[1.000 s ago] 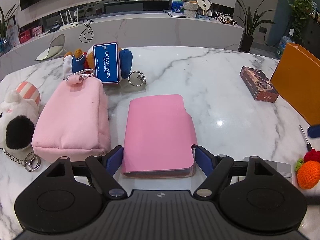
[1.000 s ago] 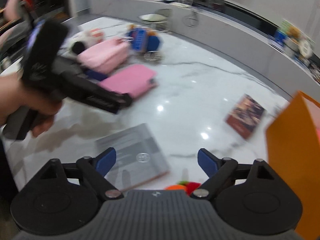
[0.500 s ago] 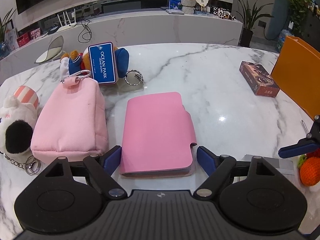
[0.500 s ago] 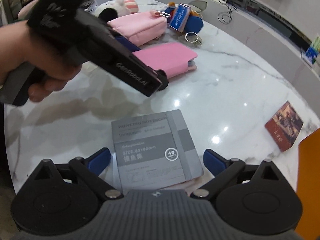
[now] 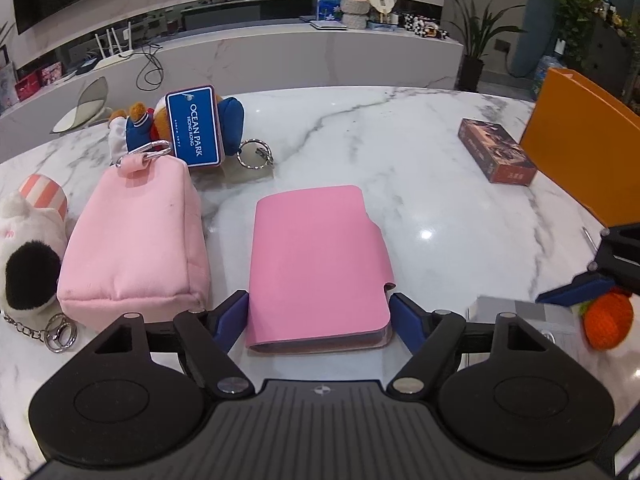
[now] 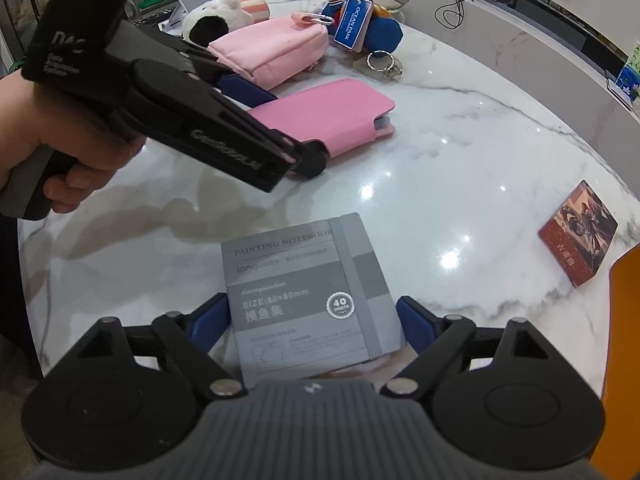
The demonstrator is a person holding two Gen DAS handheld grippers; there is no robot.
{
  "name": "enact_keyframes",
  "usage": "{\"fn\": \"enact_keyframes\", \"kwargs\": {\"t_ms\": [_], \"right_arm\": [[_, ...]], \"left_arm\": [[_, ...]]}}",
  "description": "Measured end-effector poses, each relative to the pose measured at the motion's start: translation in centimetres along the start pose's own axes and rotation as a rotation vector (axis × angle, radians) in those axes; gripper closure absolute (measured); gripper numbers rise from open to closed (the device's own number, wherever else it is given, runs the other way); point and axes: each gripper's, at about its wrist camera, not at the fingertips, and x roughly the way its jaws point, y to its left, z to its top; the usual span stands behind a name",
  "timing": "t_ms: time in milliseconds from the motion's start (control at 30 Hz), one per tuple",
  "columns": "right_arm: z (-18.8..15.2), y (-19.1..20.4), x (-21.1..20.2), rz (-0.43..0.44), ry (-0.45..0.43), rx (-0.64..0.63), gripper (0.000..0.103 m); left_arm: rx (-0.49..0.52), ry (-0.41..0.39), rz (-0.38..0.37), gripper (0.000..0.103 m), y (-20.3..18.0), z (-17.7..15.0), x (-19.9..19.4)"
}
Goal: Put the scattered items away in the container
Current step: 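Grasp the pink wallet with the left gripper while the right gripper grasps the grey notebook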
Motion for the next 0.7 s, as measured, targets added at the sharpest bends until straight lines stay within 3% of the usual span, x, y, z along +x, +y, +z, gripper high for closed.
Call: {"fn": "enact_keyframes", "kwargs": {"t_ms": [367,700], "right_arm": [[0.3,-0.8,0.2,-0.035,0.03,0.067,0.014],[0.8,-1.2,-1.5,-0.041,-0.025,0.102,0.015]], "left_arm": [[-0.069,-0.004,-0.048,0.016,1.3,-1.0,-2.2],[-0.117,-0.064,-0.075,0.017,1.5,-0.4,-4.4]]}}
